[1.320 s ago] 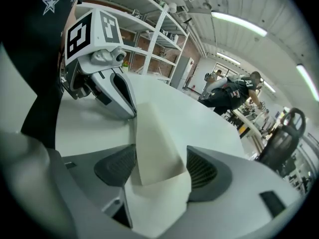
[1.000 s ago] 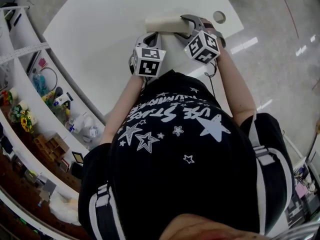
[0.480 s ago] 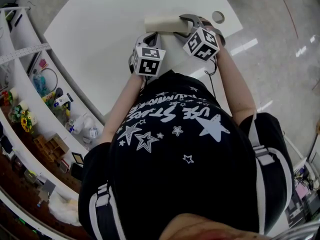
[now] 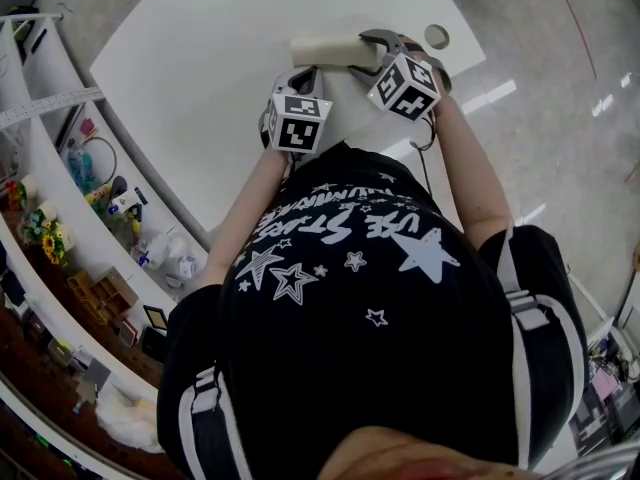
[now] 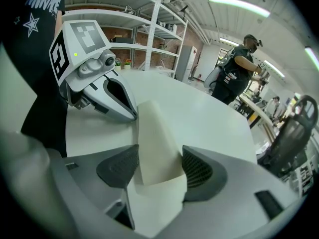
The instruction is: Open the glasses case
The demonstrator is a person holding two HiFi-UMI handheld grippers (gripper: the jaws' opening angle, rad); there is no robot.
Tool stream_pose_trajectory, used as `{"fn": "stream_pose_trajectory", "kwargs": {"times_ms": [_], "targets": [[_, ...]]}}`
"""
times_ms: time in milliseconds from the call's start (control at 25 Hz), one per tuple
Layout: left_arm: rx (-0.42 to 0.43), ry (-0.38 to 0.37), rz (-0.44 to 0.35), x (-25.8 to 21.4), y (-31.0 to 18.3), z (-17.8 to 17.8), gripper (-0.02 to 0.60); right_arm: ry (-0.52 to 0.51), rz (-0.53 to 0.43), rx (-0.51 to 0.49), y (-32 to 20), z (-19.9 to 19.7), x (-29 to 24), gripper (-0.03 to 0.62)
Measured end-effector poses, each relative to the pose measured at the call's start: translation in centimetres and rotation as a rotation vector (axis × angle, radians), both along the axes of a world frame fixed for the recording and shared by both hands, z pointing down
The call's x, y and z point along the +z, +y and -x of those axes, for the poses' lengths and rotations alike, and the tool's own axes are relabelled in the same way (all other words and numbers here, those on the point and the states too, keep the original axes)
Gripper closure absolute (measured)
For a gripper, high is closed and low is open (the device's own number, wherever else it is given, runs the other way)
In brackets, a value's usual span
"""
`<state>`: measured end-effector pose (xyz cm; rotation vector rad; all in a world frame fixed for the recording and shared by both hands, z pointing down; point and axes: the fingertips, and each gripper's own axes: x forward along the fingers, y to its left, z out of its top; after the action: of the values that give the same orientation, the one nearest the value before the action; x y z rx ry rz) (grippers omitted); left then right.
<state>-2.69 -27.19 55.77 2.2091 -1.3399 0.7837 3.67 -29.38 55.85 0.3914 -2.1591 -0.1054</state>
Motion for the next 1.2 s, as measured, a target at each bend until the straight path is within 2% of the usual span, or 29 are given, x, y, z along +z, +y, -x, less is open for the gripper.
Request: {"fn": "stream_pose_trajectory", "kwargs": {"times_ms": [400, 720, 1200], "targets": [[-0.006, 0.005, 0.005, 0.0, -0.1, 0.0, 0.569, -0.052, 0.052, 0.005, -0.3, 0.0, -0.5, 0.309], [-0.007, 0.012, 0.01, 0.1, -0.1, -0.1, 0.569, -0.051, 0.005, 0.031, -0.2, -0.2, -0.6, 0.309], [-0.003, 0.04, 0.019, 0.2, -0.1, 0.2, 0.569, -0.231, 0.004, 0.166, -3.6, -0.4, -3.9, 0.309]]}}
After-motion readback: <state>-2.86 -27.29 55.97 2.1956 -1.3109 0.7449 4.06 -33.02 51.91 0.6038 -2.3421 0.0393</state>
